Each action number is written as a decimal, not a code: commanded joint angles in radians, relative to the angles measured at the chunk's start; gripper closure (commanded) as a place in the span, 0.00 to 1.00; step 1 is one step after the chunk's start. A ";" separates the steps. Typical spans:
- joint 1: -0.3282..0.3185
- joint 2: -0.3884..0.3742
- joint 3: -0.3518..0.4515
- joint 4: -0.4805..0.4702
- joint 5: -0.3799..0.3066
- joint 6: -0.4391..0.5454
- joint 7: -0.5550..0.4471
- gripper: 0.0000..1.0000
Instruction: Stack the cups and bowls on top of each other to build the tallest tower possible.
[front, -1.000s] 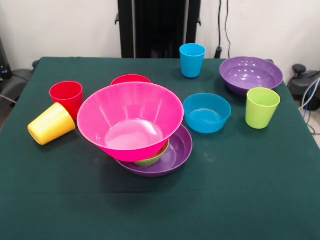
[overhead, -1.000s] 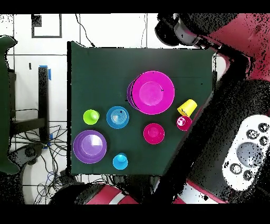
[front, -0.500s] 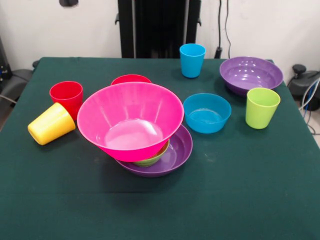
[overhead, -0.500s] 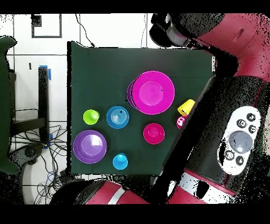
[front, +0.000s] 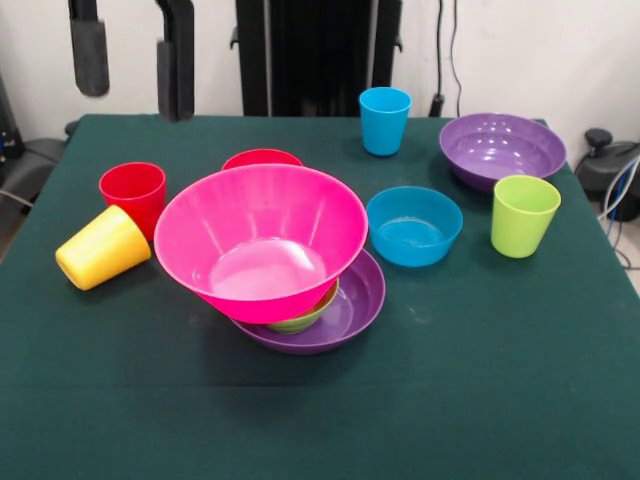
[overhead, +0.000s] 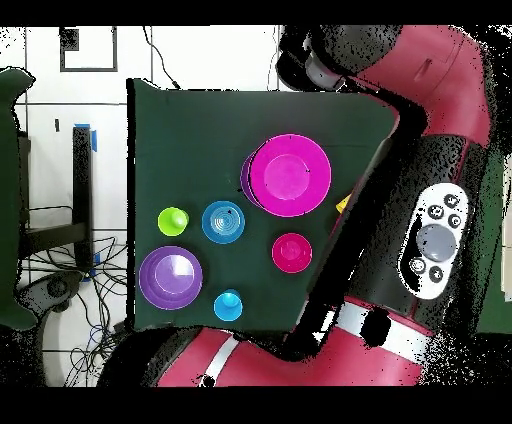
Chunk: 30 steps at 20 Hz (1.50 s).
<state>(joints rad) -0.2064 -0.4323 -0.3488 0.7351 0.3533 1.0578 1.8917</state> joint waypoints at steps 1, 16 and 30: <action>-0.011 0.078 0.137 0.128 -0.085 -0.057 -0.113 0.00; -0.017 0.141 0.155 0.133 -0.103 -0.149 -0.109 0.00; -0.008 0.217 0.174 0.077 -0.084 -0.147 -0.046 0.00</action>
<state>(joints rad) -0.2140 -0.2587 -0.2957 0.7431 0.3291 0.9341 1.8917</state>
